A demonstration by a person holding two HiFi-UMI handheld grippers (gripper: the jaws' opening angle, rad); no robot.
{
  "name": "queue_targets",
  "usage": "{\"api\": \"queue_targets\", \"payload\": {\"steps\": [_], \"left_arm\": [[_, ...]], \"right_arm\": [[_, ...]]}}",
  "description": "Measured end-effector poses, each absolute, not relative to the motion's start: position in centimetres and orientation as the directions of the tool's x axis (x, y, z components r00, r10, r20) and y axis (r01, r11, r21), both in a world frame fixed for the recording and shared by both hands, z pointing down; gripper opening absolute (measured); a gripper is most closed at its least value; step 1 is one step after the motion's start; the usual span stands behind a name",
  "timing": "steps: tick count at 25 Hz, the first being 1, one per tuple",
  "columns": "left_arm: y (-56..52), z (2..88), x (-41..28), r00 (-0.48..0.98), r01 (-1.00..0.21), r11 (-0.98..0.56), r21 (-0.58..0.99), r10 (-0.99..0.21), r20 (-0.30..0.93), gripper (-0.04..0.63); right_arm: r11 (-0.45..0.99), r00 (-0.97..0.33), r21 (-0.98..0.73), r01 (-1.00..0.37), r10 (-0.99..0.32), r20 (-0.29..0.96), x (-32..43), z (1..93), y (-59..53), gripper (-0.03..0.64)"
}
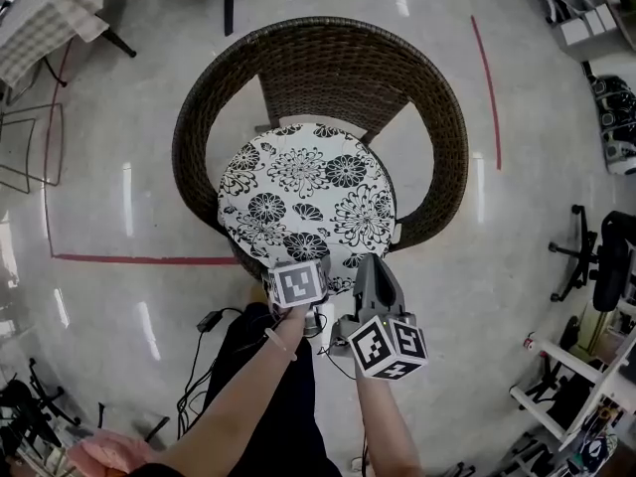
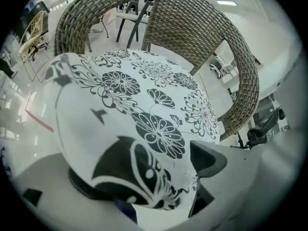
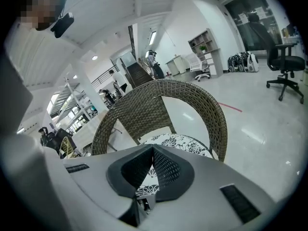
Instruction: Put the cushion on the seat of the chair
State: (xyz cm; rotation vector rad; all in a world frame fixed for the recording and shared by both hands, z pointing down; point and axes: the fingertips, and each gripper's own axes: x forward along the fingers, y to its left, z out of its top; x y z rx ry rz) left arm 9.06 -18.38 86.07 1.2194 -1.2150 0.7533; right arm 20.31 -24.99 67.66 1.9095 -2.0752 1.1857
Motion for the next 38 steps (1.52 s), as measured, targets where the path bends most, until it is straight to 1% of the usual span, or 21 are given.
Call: {"api": "queue_targets", "payload": {"steps": [4,8,11,14,18,19,21,22,24,27,30,31,32,34,35,38], "left_arm": [[-18.0,85.4,8.2,0.223,-0.924,0.268,0.273,-0.203,0.954,0.495],[-16.2,84.7,7.1,0.226,-0.922,0.277,0.272,-0.186,0.956,0.495],[-15.5,83.3,5.8,0.22,-0.929,0.255,0.269,-0.204,0.954,0.495],[-16.1,81.8,4.6,0.21,-0.939,0.214,0.269,-0.265,0.941,0.495],[-18.0,78.3,3.6,0.207,-0.95,0.141,0.277,-0.376,0.903,0.474],[-18.5,77.1,3.5,0.206,-0.952,0.127,0.278,-0.404,0.891,0.436],[-19.6,74.7,3.4,0.22,-0.953,0.085,0.29,-0.463,0.858,0.292],[-20.1,73.4,3.5,0.242,-0.951,0.052,0.306,-0.491,0.837,0.268],[-21.1,71.0,3.6,0.289,-0.943,-0.015,0.334,-0.539,0.791,0.265],[-22.2,67.7,3.2,0.315,-0.935,-0.059,0.349,-0.587,0.746,0.161],[-23.0,64.5,3.1,0.365,-0.913,-0.096,0.396,-0.624,0.691,0.105],[-23.0,63.5,3.0,0.381,-0.907,-0.114,0.407,-0.633,0.674,0.097],[-23.0,62.4,2.9,0.392,-0.903,-0.131,0.41,-0.642,0.659,0.085],[-23.2,60.4,2.6,0.401,-0.901,-0.16,0.404,-0.663,0.632,0.04],[-23.3,59.4,2.4,0.404,-0.9,-0.172,0.4,-0.673,0.619,0.026],[-23.4,56.5,2.3,0.418,-0.898,-0.219,0.381,-0.694,0.586,0.024]], "right_arm": [[-0.072,-0.22,-0.472,-0.879,-0.816,0.535,19.8,67.3,-24.5,-0.002],[-0.069,-0.22,-0.471,-0.88,-0.818,0.531,19.5,66.9,-23.9,-0.002],[-0.064,-0.221,-0.469,-0.881,-0.821,0.526,18.9,66.2,-23.7,-0.002],[-0.053,-0.226,-0.47,-0.881,-0.826,0.516,18.1,65.4,-23.7,-0.002],[-0.049,-0.232,-0.481,-0.875,-0.831,0.506,17.2,64.2,-23.5,-0.002],[-0.047,-0.234,-0.483,-0.874,-0.831,0.505,17.1,63.8,-23.4,-0.002],[-0.042,-0.243,-0.489,-0.871,-0.829,0.503,16.7,63.0,-23.3,-0.002],[-0.037,-0.25,-0.495,-0.868,-0.829,0.5,16.4,62.5,-23.2,-0.002],[-0.021,-0.265,-0.507,-0.862,-0.833,0.485,15.5,61.3,-23.3,-0.002],[0.006,-0.285,-0.523,-0.852,-0.844,0.454,14.4,59.3,-23.6,-0.002],[-0.001,-0.272,-0.523,-0.853,-0.853,0.446,14.1,57.5,-23.9,-0.002],[-0.002,-0.271,-0.524,-0.852,-0.854,0.444,13.9,56.9,-23.8,-0.002],[0.001,-0.273,-0.528,-0.849,-0.856,0.439,13.8,56.2,-23.8,-0.002],[0.009,-0.277,-0.534,-0.846,-0.862,0.425,13.7,54.9,-23.8,-0.002],[0.009,-0.275,-0.534,-0.846,-0.864,0.421,13.7,54.3,-23.7,-0.002],[0.01,-0.271,-0.534,-0.846,-0.87,0.412,13.6,52.7,-23.4,-0.002]]}}
